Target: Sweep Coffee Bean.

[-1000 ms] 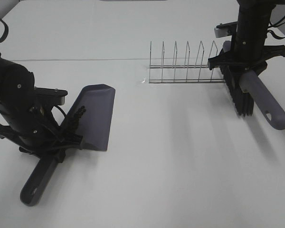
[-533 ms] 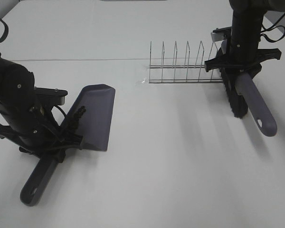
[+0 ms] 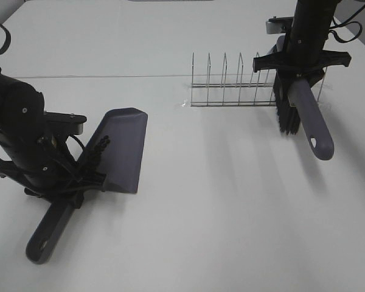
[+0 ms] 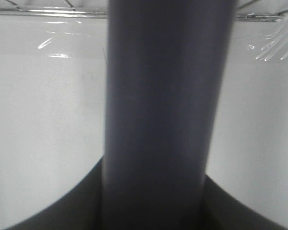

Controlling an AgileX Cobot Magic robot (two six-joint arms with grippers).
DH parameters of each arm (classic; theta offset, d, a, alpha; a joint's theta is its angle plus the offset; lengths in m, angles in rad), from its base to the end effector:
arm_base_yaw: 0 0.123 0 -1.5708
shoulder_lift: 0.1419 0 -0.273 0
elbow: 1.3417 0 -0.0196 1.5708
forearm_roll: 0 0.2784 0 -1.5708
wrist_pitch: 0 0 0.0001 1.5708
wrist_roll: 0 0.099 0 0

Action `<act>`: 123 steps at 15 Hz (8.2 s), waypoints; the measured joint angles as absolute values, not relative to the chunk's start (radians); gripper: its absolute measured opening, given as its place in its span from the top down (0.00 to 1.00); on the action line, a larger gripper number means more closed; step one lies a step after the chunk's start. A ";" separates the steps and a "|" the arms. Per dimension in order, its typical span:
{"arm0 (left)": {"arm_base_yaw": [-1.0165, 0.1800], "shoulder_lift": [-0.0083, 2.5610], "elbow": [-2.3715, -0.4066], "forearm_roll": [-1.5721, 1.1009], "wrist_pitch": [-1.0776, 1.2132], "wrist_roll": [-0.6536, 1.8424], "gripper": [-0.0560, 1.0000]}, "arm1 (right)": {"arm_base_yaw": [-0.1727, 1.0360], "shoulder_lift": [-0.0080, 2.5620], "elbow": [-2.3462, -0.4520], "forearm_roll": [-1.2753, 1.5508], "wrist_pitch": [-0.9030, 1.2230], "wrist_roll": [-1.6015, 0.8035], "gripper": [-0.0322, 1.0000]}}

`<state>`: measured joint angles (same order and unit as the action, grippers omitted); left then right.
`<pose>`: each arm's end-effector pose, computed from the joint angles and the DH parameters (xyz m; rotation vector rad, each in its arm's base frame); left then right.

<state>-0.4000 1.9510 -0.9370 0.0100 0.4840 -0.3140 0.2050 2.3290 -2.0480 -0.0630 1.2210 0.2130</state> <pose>0.3084 -0.1299 0.0510 0.1411 2.9855 -0.0762 0.4967 0.0973 0.1607 -0.0133 2.9761 -0.0404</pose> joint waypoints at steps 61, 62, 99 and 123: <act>-0.400 1.951 -0.937 0.010 0.479 -0.314 0.60 | 0.214 2.403 -2.084 -0.232 1.095 0.249 0.64; -0.400 1.951 -0.937 0.010 0.479 -0.314 0.60 | 0.214 2.403 -2.084 -0.236 1.086 0.250 0.64; -0.467 2.042 -1.187 -0.094 0.678 -0.310 0.30 | 0.211 2.354 -2.329 -0.148 1.219 0.229 0.20; -0.467 0.462 -0.594 0.060 1.146 -0.202 0.30 | 0.211 1.115 -0.919 -0.016 1.219 0.100 0.20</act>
